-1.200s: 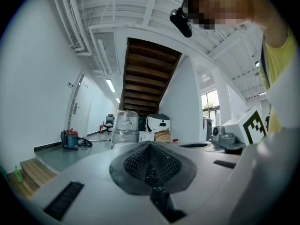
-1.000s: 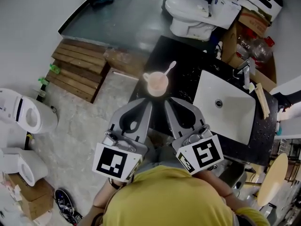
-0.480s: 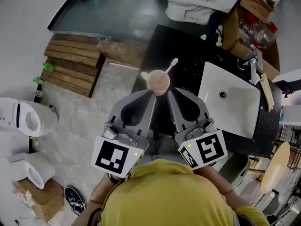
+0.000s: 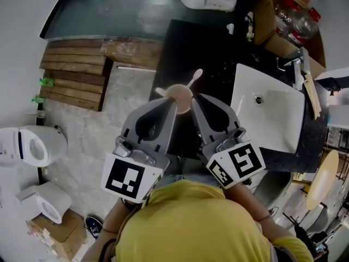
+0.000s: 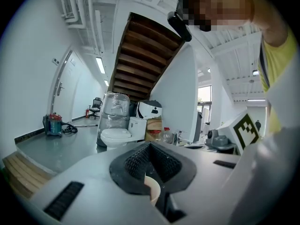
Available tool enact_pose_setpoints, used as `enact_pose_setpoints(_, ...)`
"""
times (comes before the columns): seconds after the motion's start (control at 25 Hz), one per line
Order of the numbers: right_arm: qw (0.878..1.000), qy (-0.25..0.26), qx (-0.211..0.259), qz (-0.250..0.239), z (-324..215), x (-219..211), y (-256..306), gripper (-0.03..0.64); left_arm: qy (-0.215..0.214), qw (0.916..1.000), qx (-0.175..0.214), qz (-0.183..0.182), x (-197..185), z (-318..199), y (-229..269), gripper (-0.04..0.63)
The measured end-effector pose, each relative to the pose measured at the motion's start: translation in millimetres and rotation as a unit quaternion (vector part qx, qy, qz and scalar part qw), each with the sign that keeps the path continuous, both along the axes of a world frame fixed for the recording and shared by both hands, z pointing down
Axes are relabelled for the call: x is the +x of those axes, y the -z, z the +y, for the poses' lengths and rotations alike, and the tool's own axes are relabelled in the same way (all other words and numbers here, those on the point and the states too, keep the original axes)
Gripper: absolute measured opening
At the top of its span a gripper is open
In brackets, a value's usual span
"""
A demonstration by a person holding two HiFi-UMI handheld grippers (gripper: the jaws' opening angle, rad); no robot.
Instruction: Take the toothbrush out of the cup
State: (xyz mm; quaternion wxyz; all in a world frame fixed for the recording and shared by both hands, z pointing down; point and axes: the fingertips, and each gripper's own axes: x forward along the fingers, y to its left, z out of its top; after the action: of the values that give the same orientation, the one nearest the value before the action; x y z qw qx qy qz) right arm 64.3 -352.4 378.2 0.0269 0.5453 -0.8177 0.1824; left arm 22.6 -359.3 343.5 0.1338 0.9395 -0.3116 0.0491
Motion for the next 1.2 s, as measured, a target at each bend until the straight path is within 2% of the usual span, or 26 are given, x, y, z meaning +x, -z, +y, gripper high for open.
enact_pose_setpoints(0.36, 0.998, -0.023, -0.043, -0.032, -19, 13, -24, 0.024, -0.014, 0.9998, -0.013, -0.003, 8, -16, -11, 0.009)
enact_pose_setpoints(0.44, 0.998, -0.023, -0.054, -0.033, -22, 14, -31, 0.075, -0.015, 0.9997, -0.017, -0.003, 9, -19, -14, 0.009)
enact_pose_setpoints(0.48, 0.997, -0.024, -0.060, -0.032, -24, 15, -34, 0.080, -0.016, 0.9997, -0.018, -0.003, 9, -20, -15, 0.009)
enact_pose_setpoints(0.92, 0.993, -0.040, -0.107, -0.039, -37, 22, -61, 0.080, -0.016, 0.9995, -0.026, -0.005, 5, -29, -23, 0.009)
enact_pose_setpoints(1.2, 0.992, -0.036, -0.115, -0.041, -43, 23, -68, 0.083, -0.010, 0.9995, -0.030, -0.006, 1, -32, -26, 0.009)
